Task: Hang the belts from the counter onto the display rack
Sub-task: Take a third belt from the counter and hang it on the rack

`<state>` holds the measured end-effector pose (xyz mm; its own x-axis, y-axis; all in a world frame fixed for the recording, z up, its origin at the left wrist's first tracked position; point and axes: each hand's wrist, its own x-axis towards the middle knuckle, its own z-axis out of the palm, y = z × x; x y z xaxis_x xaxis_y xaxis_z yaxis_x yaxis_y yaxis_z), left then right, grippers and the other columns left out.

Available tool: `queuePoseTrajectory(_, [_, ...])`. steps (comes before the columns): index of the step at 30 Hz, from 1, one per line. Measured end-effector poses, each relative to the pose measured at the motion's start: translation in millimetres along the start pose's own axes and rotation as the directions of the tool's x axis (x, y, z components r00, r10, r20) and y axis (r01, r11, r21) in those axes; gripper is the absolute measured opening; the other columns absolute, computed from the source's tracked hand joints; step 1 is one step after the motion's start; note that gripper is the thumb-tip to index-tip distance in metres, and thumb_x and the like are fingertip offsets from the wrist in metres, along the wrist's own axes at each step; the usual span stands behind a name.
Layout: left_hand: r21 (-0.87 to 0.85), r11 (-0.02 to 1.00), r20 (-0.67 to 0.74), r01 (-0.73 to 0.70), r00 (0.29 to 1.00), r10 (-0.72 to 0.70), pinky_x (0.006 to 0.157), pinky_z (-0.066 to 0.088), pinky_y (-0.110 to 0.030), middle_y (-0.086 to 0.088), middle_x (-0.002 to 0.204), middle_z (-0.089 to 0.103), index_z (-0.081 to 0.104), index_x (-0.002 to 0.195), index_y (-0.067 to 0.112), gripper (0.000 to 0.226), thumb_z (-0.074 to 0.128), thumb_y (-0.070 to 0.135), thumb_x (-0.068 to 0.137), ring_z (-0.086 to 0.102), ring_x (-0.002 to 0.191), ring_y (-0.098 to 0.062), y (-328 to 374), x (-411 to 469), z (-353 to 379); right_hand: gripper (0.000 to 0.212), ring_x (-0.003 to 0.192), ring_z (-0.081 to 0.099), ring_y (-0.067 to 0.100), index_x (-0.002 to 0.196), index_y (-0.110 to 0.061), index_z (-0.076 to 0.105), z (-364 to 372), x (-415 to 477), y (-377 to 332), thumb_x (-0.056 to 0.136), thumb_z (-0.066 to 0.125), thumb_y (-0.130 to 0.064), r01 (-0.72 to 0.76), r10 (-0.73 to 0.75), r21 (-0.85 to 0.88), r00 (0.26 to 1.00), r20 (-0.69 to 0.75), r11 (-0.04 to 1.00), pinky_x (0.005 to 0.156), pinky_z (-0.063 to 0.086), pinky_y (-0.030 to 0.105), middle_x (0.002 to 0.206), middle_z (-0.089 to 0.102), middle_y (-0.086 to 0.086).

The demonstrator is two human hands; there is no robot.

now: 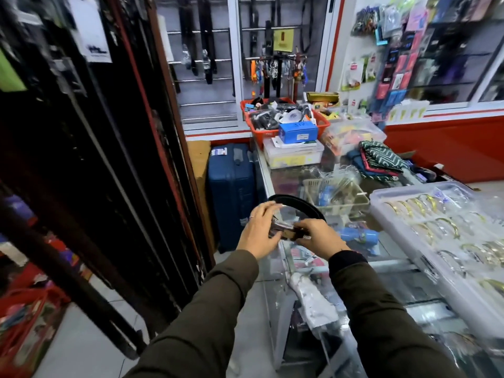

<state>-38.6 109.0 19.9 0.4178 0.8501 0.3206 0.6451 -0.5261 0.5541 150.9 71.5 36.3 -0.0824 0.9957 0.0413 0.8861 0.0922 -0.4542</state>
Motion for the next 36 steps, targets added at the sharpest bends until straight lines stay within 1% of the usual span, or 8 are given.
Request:
queuePoseTrajectory(3, [-0.285,0.947,-0.125,0.151,0.973,-0.192,0.116,0.035,-0.032,-0.002,0.156,0.03,0.033,0.154,0.019,0.072,0.072,0.018,0.093,0.039,0.135,-0.014,1.1,-12.6,-14.4,0.024,0.1,0.068,0.025,0.107,-0.011,0.073,-2.6,-2.0,-18.9,0.084,0.079,-0.013,0.021,-0.017,0.168,1.0,-0.026,0.986,0.088,0.053,0.039,0.101,0.074,0.006])
queuePoseTrajectory(7, [-0.732,0.612,-0.095,0.299,0.845,-0.527,0.092,0.06,-0.041,-0.004,0.124,0.06,0.061,0.118,0.018,0.032,0.077,0.021,0.091,0.066,0.11,-0.029,9.2,-26.6,-35.3,0.022,0.082,0.068,0.007,0.095,-0.026,0.074,-12.0,-8.3,-53.3,0.082,0.081,-0.011,0.088,-0.066,0.439,0.996,-0.066,0.894,0.078,0.053,0.023,0.091,0.08,0.004])
queuePoseTrajectory(10, [-0.832,0.477,-0.021,0.284,0.843,-0.538,0.071,0.063,-0.027,-0.01,0.117,0.068,0.069,0.112,0.015,0.02,0.074,0.02,0.093,0.07,0.099,-0.023,13.2,-41.8,-53.7,0.02,0.072,0.067,-0.006,0.087,-0.031,0.076,-16.6,-11.3,-78.3,0.081,0.083,-0.013,0.143,-0.115,0.531,0.99,-0.084,0.836,0.071,0.05,0.015,0.078,0.079,-0.01])
queuePoseTrajectory(12, [-0.861,0.444,-0.043,0.25,0.832,-0.553,0.067,0.063,-0.024,-0.013,0.118,0.07,0.069,0.116,0.011,0.024,0.074,0.017,0.093,0.071,0.096,-0.021,15.8,-50.6,-68.7,0.012,0.082,0.073,0.011,0.092,-0.017,0.079,-18.3,-10.9,-90.0,0.081,0.084,-0.016,0.148,-0.121,0.571,0.989,-0.085,0.808,0.078,0.055,0.03,0.086,0.081,0.005])
queuePoseTrajectory(15, [-0.839,0.495,-0.111,0.227,0.819,-0.564,0.061,0.062,-0.021,-0.017,0.122,0.071,0.067,0.126,0.002,0.034,0.072,0.015,0.094,0.069,0.099,-0.02,22.1,-62.2,-94.7,0.043,0.104,0.074,0.026,0.111,-0.005,0.076,-20.4,-12.4,-108.8,0.074,0.089,-0.022,0.122,-0.098,0.613,0.993,-0.073,0.781,0.097,0.058,0.045,0.108,0.078,0.017])
queuePoseTrajectory(21, [-0.798,0.592,-0.288,0.108,0.796,-0.533,0.089,0.063,-0.047,-0.017,0.118,0.074,0.069,0.125,0.001,0.036,0.075,0.017,0.093,0.072,0.112,-0.029,37.0,-74.2,-137.6,0.046,0.069,0.066,-0.014,0.101,-0.022,0.075,-32.0,-17.0,-146.6,0.063,0.095,-0.035,0.248,-0.139,0.561,0.963,-0.231,0.79,0.068,0.05,-0.001,0.081,0.072,-0.009])
queuePoseTrajectory(26, [-0.759,0.651,-0.42,0.0,0.764,-0.49,0.083,0.065,-0.04,-0.009,0.111,0.078,0.074,0.115,0.014,0.026,0.078,0.02,0.09,0.075,0.107,-0.023,49.9,-81.5,-175.0,0.038,0.083,0.076,0.012,0.105,-0.008,0.076,-48.6,-18.4,-173.8,0.07,0.091,-0.011,0.289,-0.249,0.693,0.955,-0.161,0.661,0.086,0.062,0.027,0.094,0.08,0.012])
queuePoseTrajectory(36, [-0.796,0.58,-0.509,-0.175,0.712,-0.483,0.088,0.063,-0.03,-0.017,0.114,0.077,0.074,0.119,0.002,0.027,0.073,0.012,0.093,0.074,0.11,-0.027,74.7,-96.8,-247.1,0.029,0.093,0.076,0.016,0.109,-0.01,0.077,-82.7,-3.6,-254.7,0.081,0.082,-0.009,0.398,-0.311,0.843,0.904,-0.293,0.362,0.077,0.063,0.025,0.099,0.081,0.009])
